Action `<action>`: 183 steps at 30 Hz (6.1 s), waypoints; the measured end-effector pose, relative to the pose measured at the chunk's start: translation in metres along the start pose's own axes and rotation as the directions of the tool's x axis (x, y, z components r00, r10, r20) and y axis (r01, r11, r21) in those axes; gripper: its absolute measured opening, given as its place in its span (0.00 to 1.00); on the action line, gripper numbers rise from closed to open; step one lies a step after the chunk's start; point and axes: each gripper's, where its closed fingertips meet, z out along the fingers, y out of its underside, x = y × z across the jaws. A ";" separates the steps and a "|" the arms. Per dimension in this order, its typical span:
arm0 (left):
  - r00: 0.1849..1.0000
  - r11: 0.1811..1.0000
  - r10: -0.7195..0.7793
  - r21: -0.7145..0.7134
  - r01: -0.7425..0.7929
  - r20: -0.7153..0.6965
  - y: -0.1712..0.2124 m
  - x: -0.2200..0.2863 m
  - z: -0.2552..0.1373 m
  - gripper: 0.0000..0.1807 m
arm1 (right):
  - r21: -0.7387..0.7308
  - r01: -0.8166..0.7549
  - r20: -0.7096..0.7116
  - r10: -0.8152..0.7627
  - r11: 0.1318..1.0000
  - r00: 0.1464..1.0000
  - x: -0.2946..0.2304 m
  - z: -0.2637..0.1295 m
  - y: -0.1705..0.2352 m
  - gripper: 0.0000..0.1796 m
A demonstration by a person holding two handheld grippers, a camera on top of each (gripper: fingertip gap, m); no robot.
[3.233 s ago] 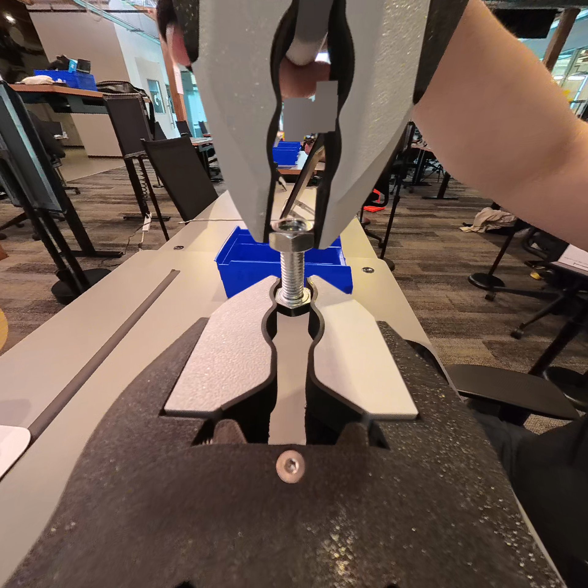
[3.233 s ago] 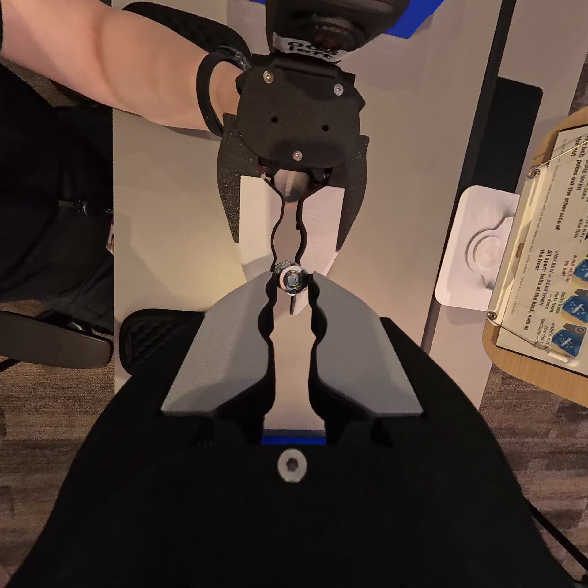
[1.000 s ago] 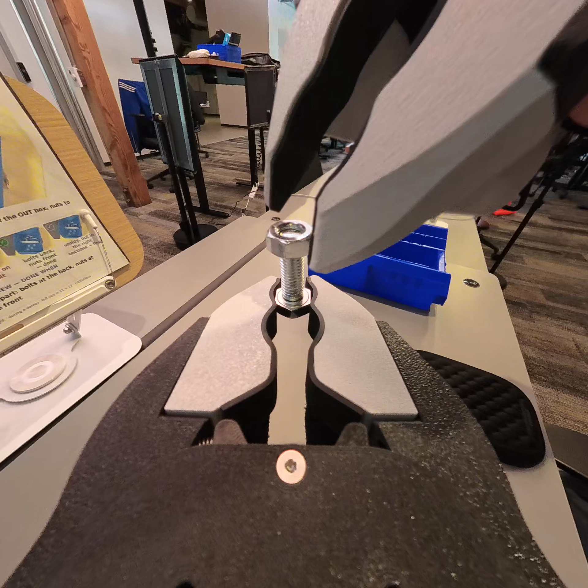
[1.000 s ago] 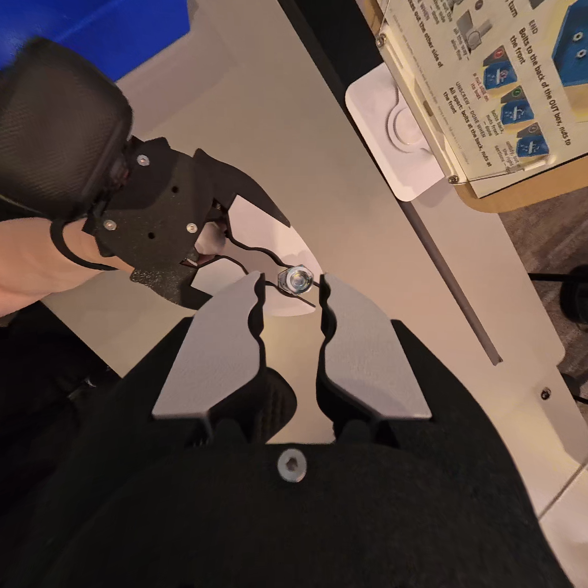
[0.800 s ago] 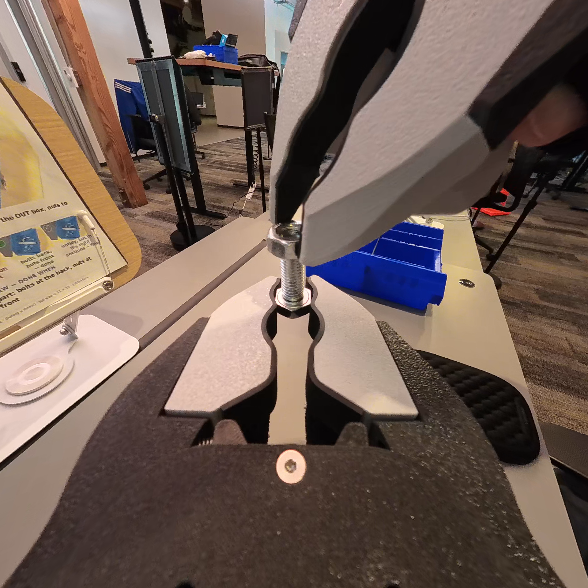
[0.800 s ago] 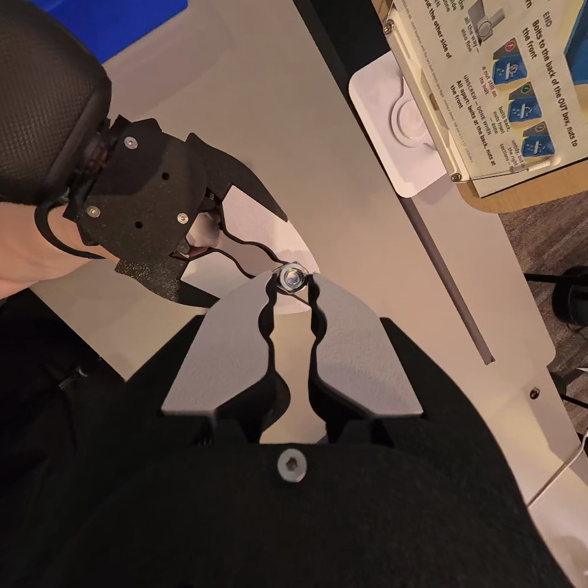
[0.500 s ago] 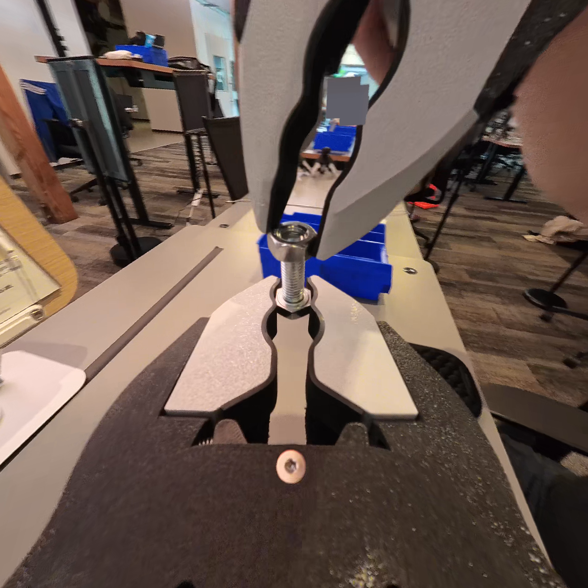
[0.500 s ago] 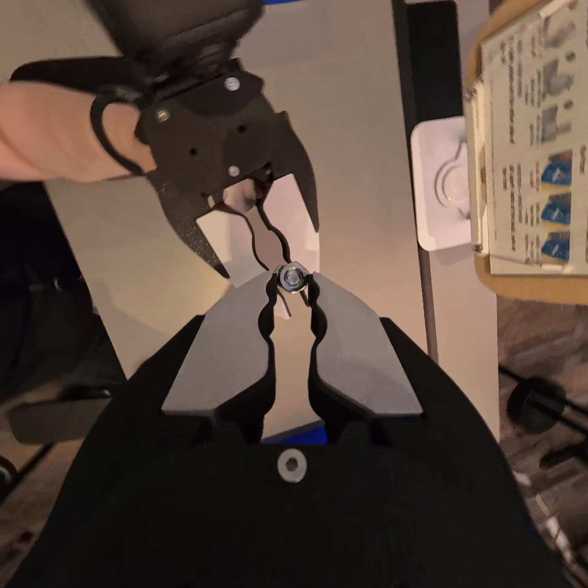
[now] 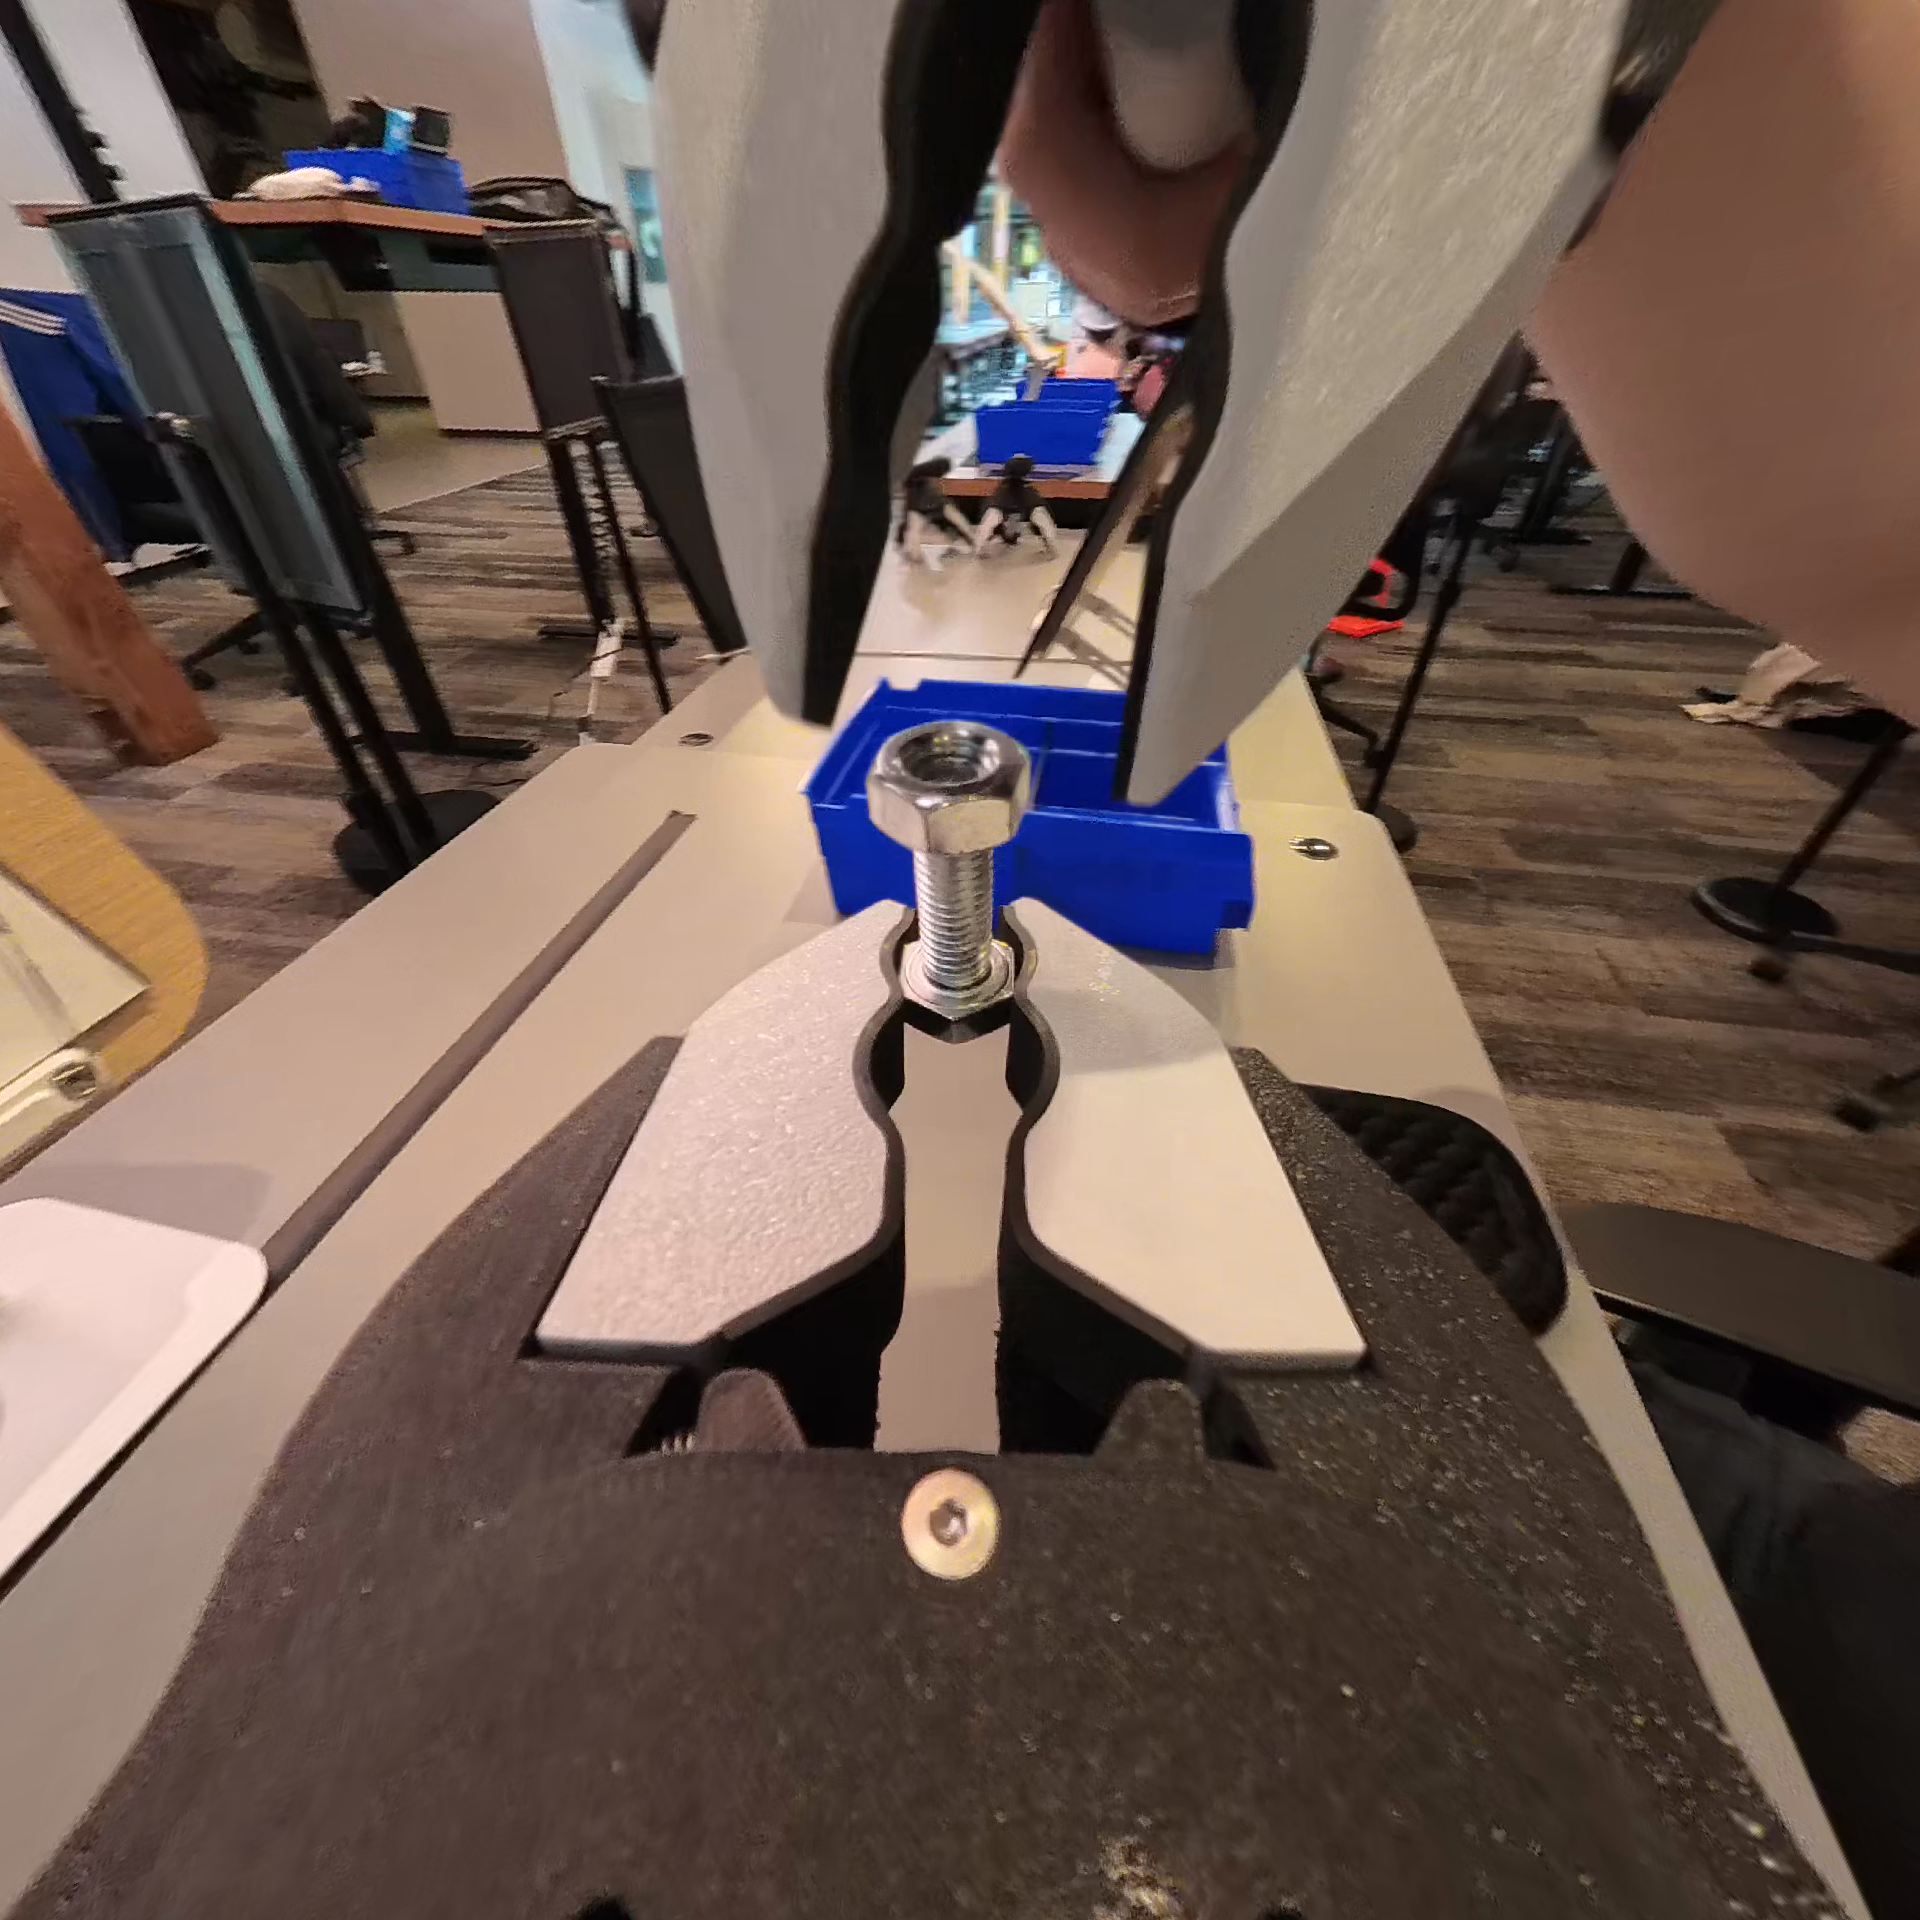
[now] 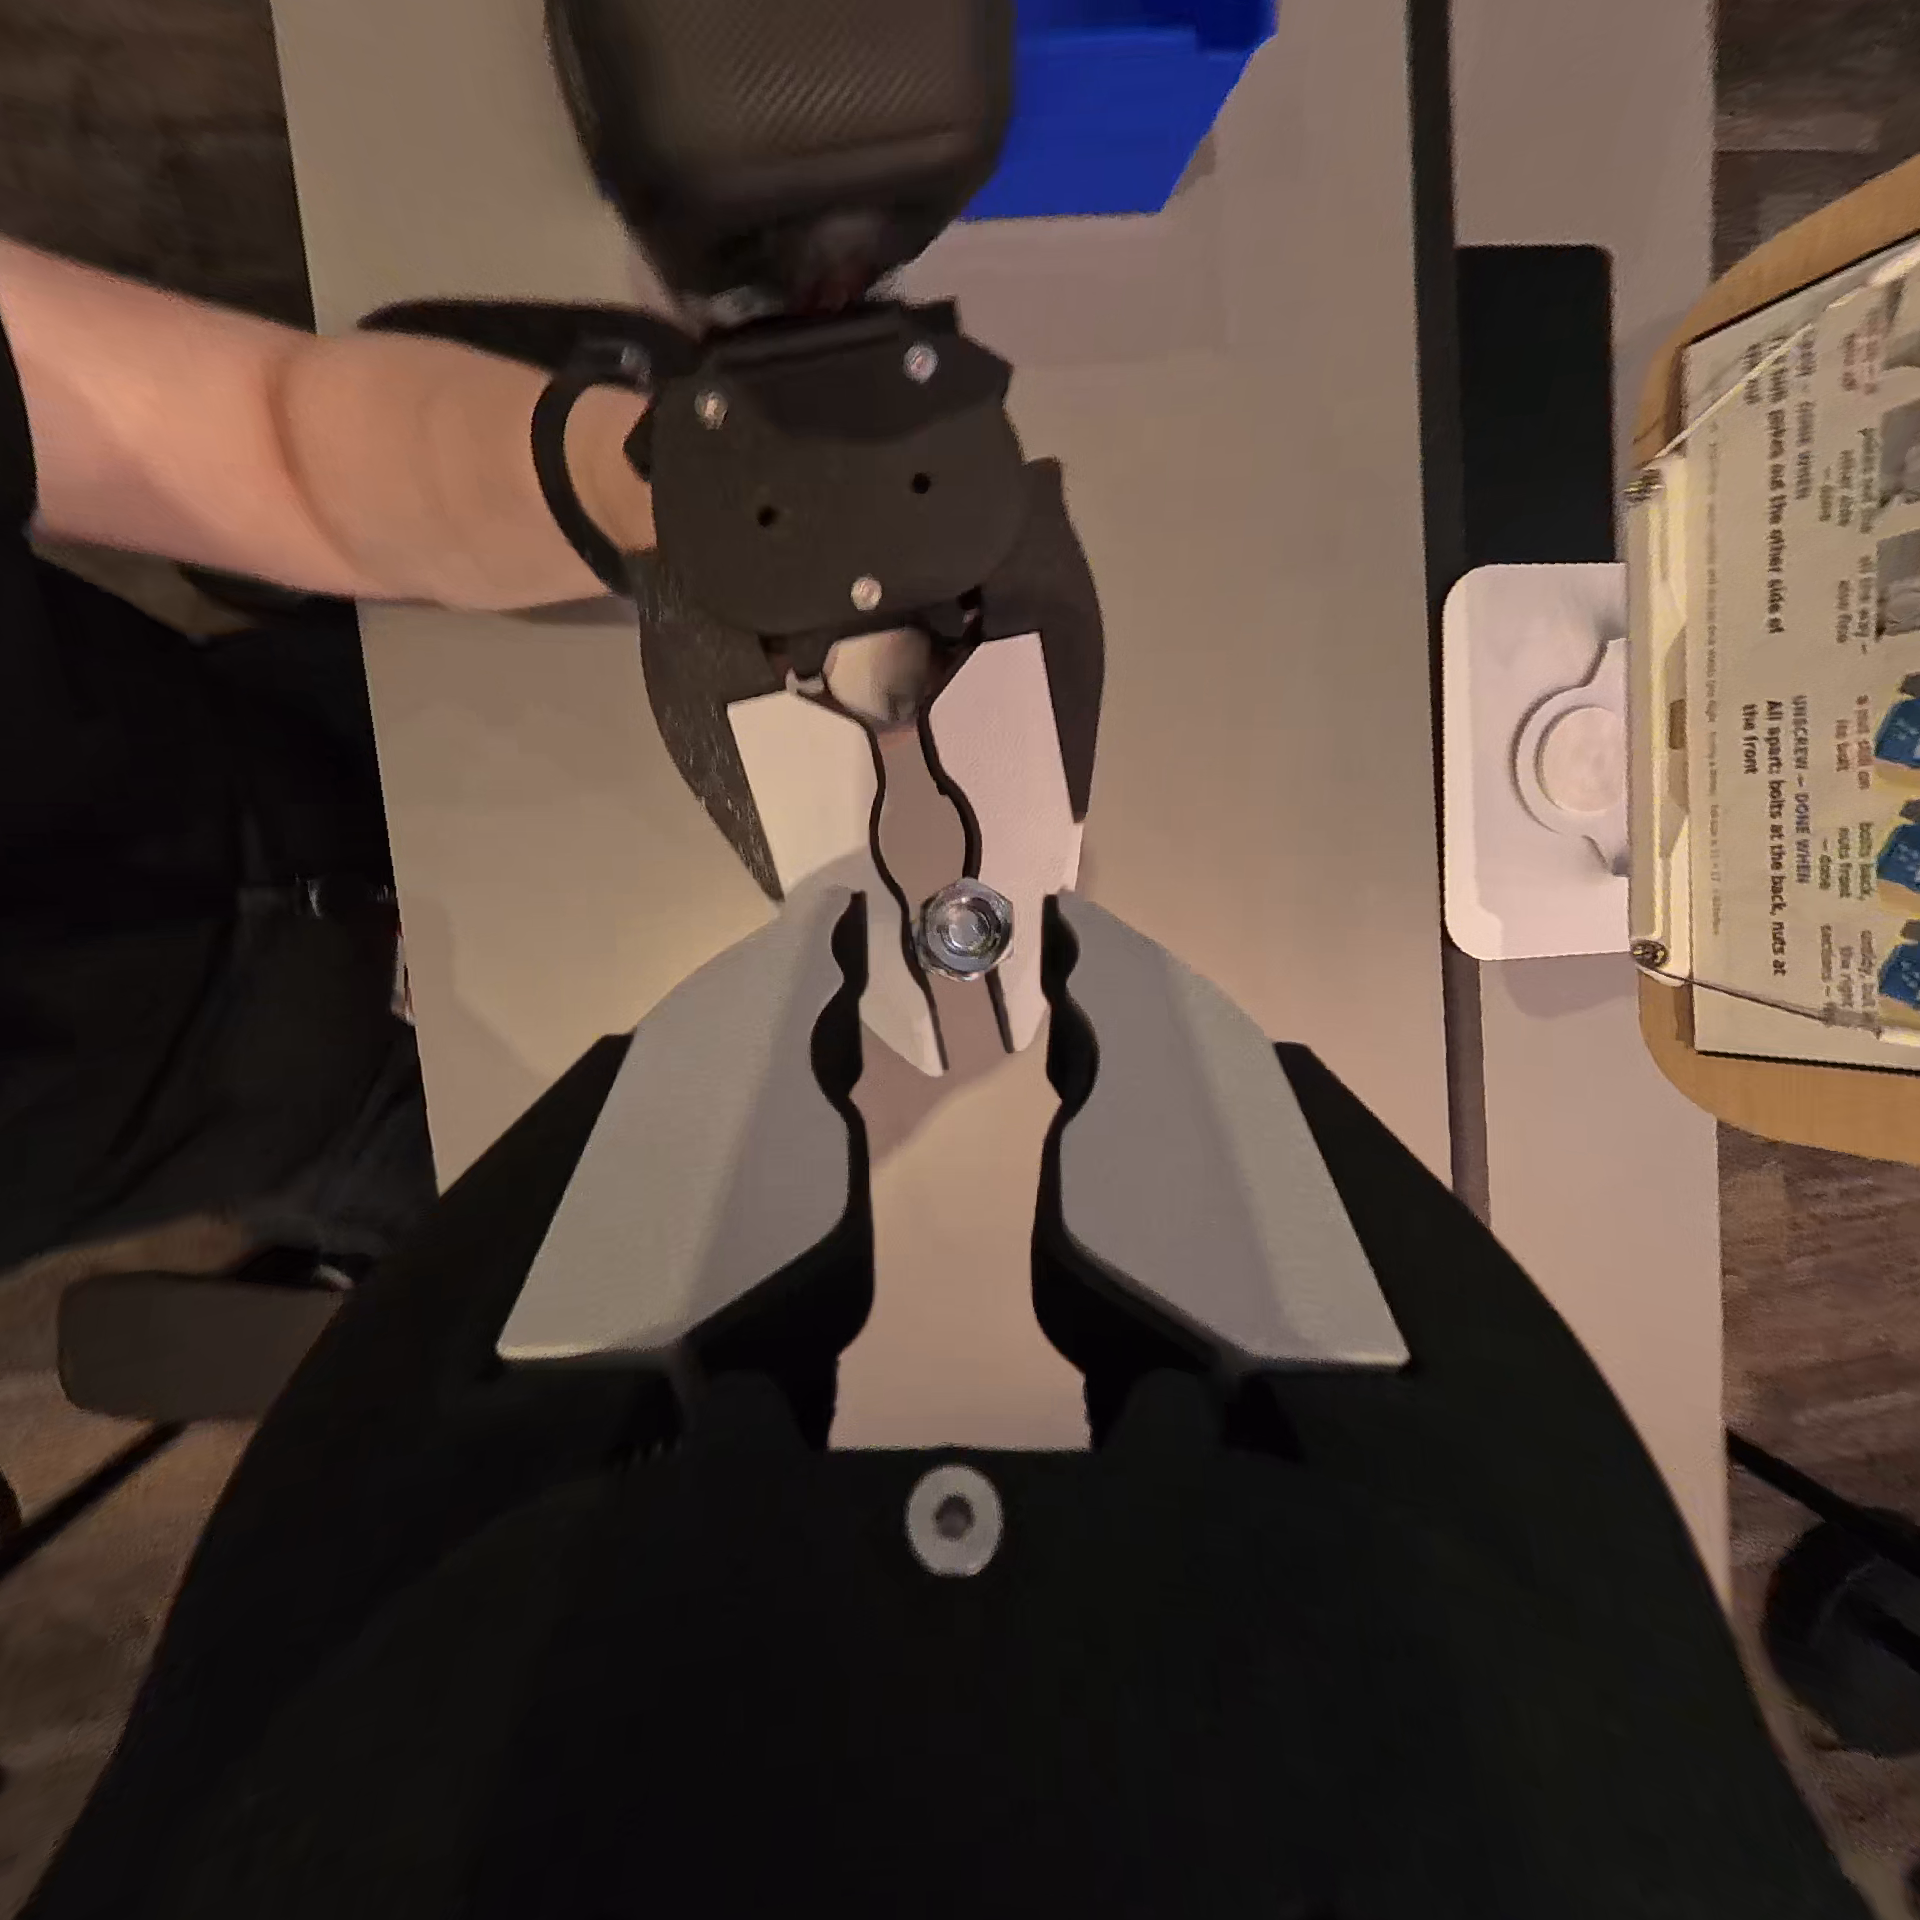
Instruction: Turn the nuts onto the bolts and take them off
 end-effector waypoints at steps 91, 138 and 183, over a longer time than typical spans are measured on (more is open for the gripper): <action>0.978 0.997 -0.037 0.070 0.023 0.204 -0.006 -0.030 -0.004 0.08 | 0.255 -0.417 -0.198 0.469 0.872 0.861 0.033 -0.013 -0.003 0.25; 0.848 0.998 -0.050 -0.048 0.029 -0.528 0.010 0.073 -0.019 0.08 | 0.120 0.392 0.083 -0.402 0.912 0.912 -0.049 -0.001 0.016 0.10; 0.957 0.999 0.030 -0.045 -0.018 0.287 0.006 -0.039 -0.006 0.08 | 0.058 -0.405 -0.193 0.408 0.913 0.892 0.033 0.018 0.005 0.11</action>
